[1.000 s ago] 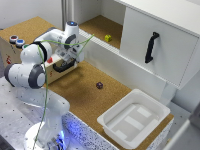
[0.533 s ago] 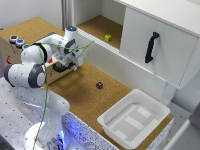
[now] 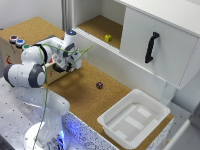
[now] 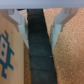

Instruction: Go close the drawer

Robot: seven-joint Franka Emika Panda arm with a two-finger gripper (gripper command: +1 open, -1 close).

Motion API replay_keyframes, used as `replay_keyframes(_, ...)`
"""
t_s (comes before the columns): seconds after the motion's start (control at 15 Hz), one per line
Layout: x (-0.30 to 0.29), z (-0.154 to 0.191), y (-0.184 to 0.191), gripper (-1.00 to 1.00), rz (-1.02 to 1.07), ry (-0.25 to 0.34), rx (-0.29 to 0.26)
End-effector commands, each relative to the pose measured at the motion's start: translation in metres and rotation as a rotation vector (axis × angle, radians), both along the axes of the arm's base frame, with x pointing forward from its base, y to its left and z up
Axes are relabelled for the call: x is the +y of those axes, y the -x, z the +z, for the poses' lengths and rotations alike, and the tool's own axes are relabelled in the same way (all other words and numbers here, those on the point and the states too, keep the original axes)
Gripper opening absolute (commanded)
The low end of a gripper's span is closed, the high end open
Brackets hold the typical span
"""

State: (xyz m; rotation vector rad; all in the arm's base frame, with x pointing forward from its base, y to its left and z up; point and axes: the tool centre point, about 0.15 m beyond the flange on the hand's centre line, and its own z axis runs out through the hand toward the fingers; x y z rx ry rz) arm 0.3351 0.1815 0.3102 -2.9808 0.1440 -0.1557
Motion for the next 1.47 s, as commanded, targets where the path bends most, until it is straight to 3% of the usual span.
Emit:
replay_keyframes(0.0,0.015,-0.008,-0.015,-1.00,0.081,-0.034,-0.011)
replay_keyframes(0.93,0.121,-0.023,-0.014,-1.00,0.293,-0.068,0.007)
replay_keyframes(1.33,0.162,-0.014,-0.017,-1.00,0.357,-0.082,-0.028)
replay_keyframes(1.4,0.167,-0.011,-0.018,1.00,0.359,-0.077,-0.033)
